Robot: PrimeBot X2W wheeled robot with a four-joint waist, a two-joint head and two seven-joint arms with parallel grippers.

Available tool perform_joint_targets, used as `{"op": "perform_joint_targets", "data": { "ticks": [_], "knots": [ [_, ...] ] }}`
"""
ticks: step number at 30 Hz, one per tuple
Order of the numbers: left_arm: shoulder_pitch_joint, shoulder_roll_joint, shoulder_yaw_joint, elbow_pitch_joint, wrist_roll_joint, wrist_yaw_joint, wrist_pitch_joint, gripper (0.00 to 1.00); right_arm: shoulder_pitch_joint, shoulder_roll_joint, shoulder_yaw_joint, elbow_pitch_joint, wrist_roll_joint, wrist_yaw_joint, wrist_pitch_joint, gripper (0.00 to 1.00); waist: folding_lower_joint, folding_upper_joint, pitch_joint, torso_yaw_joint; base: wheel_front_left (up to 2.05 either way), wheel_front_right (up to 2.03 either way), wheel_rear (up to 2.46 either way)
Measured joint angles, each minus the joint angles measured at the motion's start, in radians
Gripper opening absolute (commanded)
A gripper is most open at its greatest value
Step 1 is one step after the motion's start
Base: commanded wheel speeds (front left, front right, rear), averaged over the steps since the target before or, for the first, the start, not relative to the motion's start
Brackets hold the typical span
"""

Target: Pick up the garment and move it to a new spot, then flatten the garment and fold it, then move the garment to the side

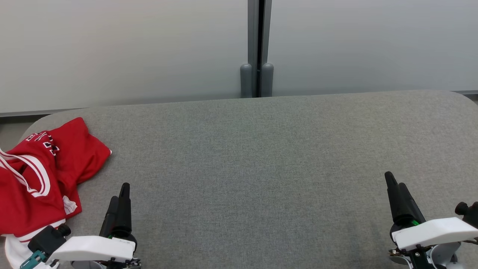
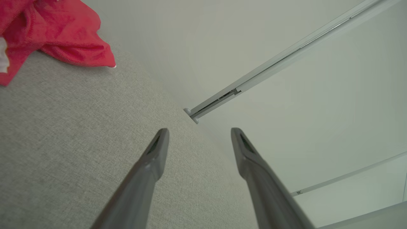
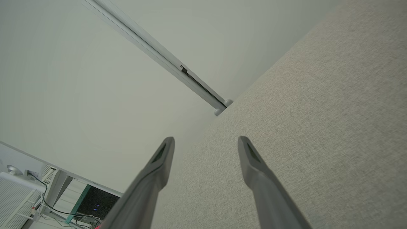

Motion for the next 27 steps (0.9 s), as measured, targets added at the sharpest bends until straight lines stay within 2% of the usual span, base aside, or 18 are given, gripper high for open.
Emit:
{"op": "perform_joint_targets", "data": {
  "ticks": [14,27],
  "knots": [
    [0.002,0.023,-0.034,0.044,0.255,0.026,-0.048,1.00,0.000,-0.018,0.060,0.015,-0.230,0.000,-0.046,1.00,0.0000,0.0000,-0.003,-0.001,0.00,0.00,0.00],
    [0.023,0.041,-0.043,0.056,0.432,0.040,-0.087,1.00,0.003,-0.018,0.079,0.034,-0.394,0.000,-0.088,1.00,0.0000,0.0000,-0.007,-0.005,0.00,0.00,0.00]
  ]
}}
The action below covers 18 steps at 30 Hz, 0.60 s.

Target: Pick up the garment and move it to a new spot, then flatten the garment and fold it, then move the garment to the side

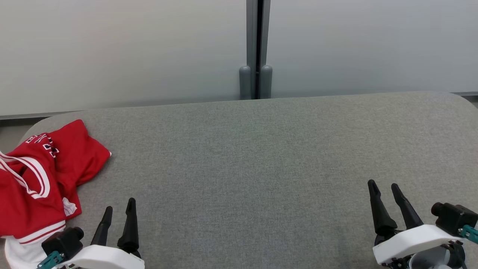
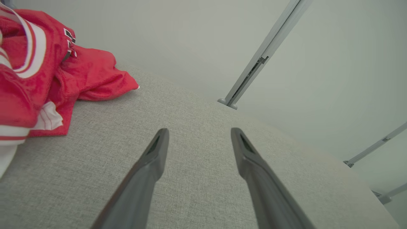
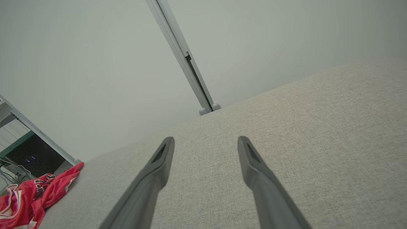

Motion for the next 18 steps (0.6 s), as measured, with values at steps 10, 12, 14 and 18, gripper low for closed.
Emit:
{"op": "perform_joint_targets", "data": {
  "ticks": [10,12,14,18],
  "knots": [
    [0.016,0.006,0.003,-0.006,0.111,0.003,-0.026,1.00,0.015,0.002,0.004,0.002,-0.110,0.000,-0.025,1.00,0.0000,0.0000,-0.006,0.001,0.00,0.00,0.00],
    [0.016,0.006,0.005,-0.008,0.133,0.006,-0.031,1.00,0.016,0.002,0.007,0.002,-0.128,0.000,-0.030,1.00,0.0000,0.0000,-0.007,0.002,0.00,0.00,0.00],
    [0.016,0.005,0.008,-0.010,0.152,0.011,-0.035,1.00,0.017,0.002,0.007,0.002,-0.148,0.000,-0.035,1.00,0.0000,0.0000,-0.008,0.002,0.00,0.00,0.00],
    [0.019,0.005,0.012,-0.010,0.191,0.012,-0.045,1.00,0.021,0.003,0.003,0.000,-0.185,0.000,-0.044,1.00,0.0000,0.0000,-0.011,0.003,0.00,0.00,0.00]
  ]
}}
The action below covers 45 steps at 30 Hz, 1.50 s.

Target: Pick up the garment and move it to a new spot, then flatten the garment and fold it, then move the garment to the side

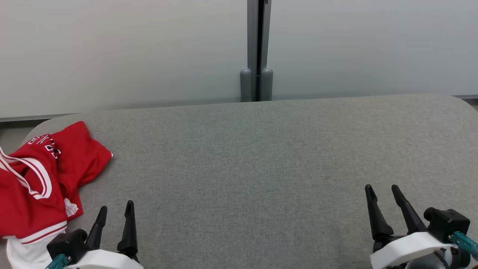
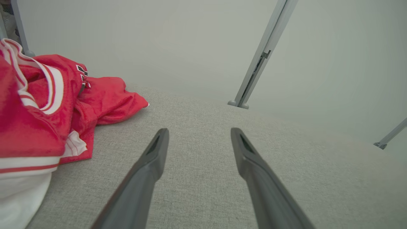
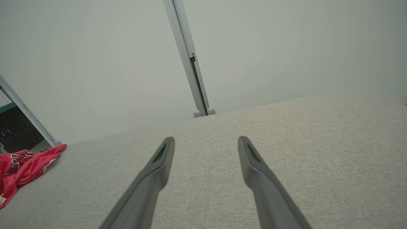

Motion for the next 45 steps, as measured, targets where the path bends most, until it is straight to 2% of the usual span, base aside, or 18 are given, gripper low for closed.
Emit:
{"op": "perform_joint_targets", "data": {
  "ticks": [22,45],
  "knots": [
    [0.016,0.006,0.034,0.017,0.196,0.000,-0.048,1.00,0.016,0.003,-0.048,-0.007,-0.171,0.000,-0.048,1.00,0.0000,0.0000,-0.005,-0.002,0.00,0.00,0.00],
    [0.023,0.003,0.072,0.030,0.361,-0.009,-0.091,1.00,0.031,0.020,-0.077,0.000,-0.297,0.000,-0.089,1.00,0.0000,0.0000,-0.003,-0.005,0.00,0.00,0.00]
  ]
}}
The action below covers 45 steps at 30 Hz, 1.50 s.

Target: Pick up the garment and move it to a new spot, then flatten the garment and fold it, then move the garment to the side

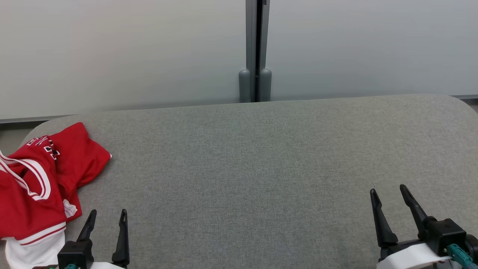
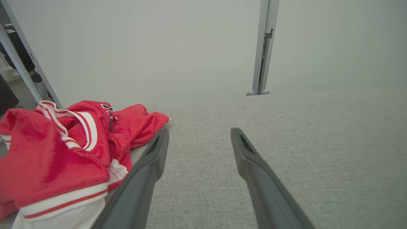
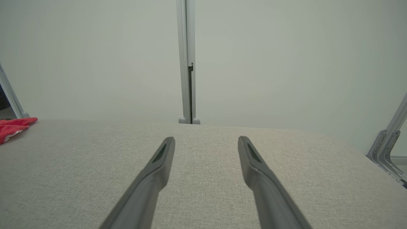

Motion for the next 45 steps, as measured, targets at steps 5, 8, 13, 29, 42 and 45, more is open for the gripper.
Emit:
{"op": "perform_joint_targets", "data": {
  "ticks": [5,8,13,29,42,45],
  "knots": [
    [0.004,-0.003,0.008,0.002,0.008,-0.005,-0.003,1.00,0.000,0.005,-0.010,0.001,-0.004,0.000,-0.003,1.00,0.0000,0.0000,0.001,-0.003,0.00,0.00,0.00],
    [0.004,-0.005,0.016,0.002,0.008,-0.006,-0.003,1.00,0.001,0.007,-0.019,0.002,0.001,0.000,-0.004,1.00,0.0000,0.0000,0.001,-0.005,0.00,0.00,0.00],
    [0.004,-0.008,0.028,0.007,0.007,-0.010,-0.003,1.00,0.006,0.012,-0.035,0.003,0.002,0.000,-0.004,1.00,0.0000,0.0000,0.000,-0.008,0.00,0.00,0.00],
    [0.002,-0.018,0.034,0.014,0.011,-0.024,-0.003,1.00,0.035,0.011,-0.037,-0.010,0.001,0.000,-0.004,1.00,0.0000,0.0000,-0.004,0.061,0.00,0.00,0.00],
    [0.085,-0.026,0.052,-0.046,0.025,0.009,-0.003,1.00,-0.008,0.022,0.085,0.004,0.011,0.000,-0.004,1.00,0.0000,0.0000,-0.014,0.317,0.00,0.00,0.00],
    [0.089,-0.030,0.048,-0.064,0.018,0.014,-0.003,1.00,-0.017,0.026,0.112,0.004,0.023,0.001,-0.004,1.00,0.0000,0.0000,-0.013,0.348,0.00,0.00,0.00]
  ]
}}
